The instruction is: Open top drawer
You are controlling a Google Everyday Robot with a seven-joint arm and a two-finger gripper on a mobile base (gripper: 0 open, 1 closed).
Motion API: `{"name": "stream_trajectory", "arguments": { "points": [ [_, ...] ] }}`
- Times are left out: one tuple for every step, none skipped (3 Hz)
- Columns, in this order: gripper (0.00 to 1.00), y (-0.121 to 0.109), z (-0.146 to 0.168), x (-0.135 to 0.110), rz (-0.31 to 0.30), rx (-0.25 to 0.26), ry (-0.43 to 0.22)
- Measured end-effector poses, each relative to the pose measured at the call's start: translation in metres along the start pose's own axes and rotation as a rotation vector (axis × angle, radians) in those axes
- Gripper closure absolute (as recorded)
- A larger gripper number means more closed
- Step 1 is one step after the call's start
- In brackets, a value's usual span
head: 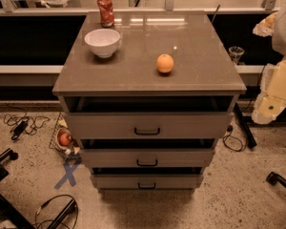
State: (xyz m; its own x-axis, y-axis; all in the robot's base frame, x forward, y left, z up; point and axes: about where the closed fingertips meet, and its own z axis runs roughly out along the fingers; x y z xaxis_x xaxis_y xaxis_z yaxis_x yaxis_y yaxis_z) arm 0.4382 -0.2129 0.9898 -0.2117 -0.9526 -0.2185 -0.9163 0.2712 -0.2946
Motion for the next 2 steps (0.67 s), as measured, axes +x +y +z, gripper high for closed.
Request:
{"name": "stream_trajectory", "arguments": {
  "points": [
    [0.0,0.0,0.0,0.0,0.0,0.0,0.0],
    [0.0,0.003,0.016,0.001,0.017,0.019,-0.039]
  ]
}}
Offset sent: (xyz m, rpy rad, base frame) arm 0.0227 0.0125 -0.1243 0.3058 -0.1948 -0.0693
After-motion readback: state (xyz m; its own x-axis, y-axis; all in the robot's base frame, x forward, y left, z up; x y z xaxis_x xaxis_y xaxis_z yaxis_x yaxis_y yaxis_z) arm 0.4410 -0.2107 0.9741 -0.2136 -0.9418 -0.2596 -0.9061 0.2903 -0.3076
